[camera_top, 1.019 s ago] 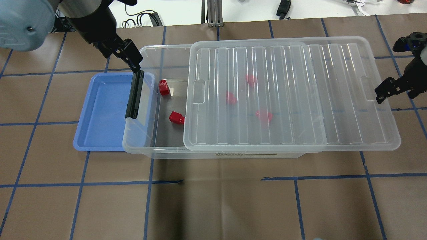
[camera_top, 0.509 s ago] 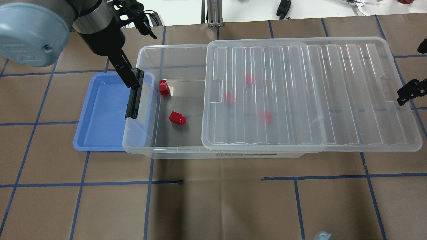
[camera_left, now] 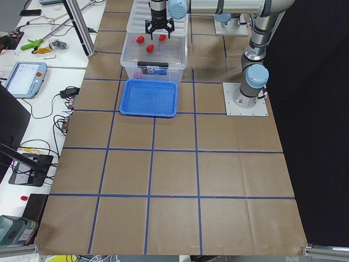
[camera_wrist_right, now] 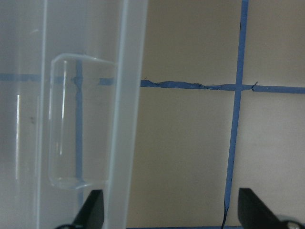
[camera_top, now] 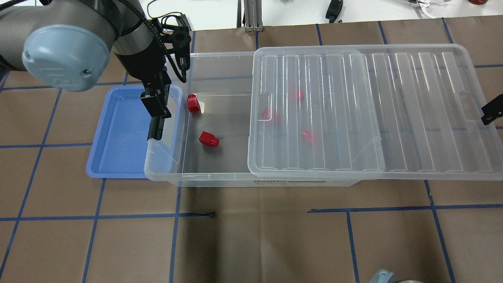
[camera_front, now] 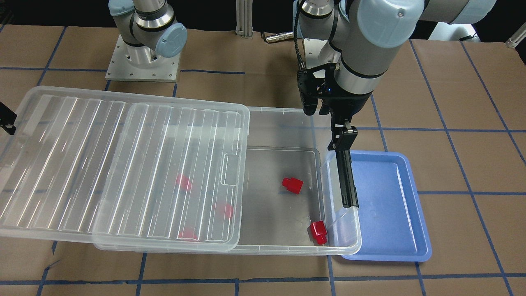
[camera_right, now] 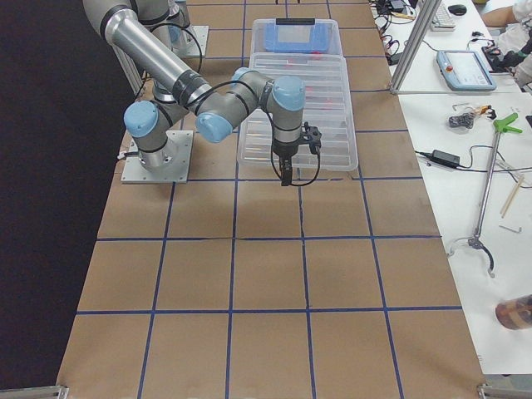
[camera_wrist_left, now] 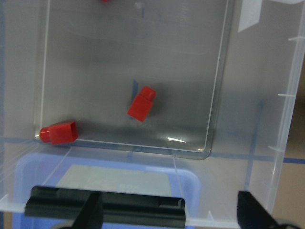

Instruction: Place red block in blue tray from box

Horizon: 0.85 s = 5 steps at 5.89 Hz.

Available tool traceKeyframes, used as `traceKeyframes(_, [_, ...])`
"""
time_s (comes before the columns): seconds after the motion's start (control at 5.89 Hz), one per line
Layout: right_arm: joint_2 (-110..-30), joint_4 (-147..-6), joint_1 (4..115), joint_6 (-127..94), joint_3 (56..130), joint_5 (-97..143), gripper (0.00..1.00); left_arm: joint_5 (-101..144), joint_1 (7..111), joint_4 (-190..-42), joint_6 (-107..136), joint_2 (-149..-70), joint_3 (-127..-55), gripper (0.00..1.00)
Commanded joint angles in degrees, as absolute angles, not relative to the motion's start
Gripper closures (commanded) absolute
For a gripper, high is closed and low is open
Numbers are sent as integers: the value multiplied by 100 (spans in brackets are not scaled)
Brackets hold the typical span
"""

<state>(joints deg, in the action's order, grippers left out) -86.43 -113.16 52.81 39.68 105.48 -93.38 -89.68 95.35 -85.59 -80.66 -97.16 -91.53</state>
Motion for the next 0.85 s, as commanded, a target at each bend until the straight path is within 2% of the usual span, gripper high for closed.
traceKeyframes(0.0, [-8858,-11172,5369,3484,10477,-9317,0,-9009,9658,-7333,-8270,-9808,-10189,1])
traceKeyframes(0.17, [-8972,-11058,5614,3237,10468,-9308,0,-9009,9685,-6643,-8349,-10035,-10587,1])
traceKeyframes(0.51, [-9376,-10603,6438,2239,10372,-9264,0,-8948,9756,-6226,-8637,-10519,-10635,1])
traceKeyframes(0.68, [-9369,-9895,6930,1545,9858,-9246,0,-8939,9834,-5892,-8718,-10842,-10643,2])
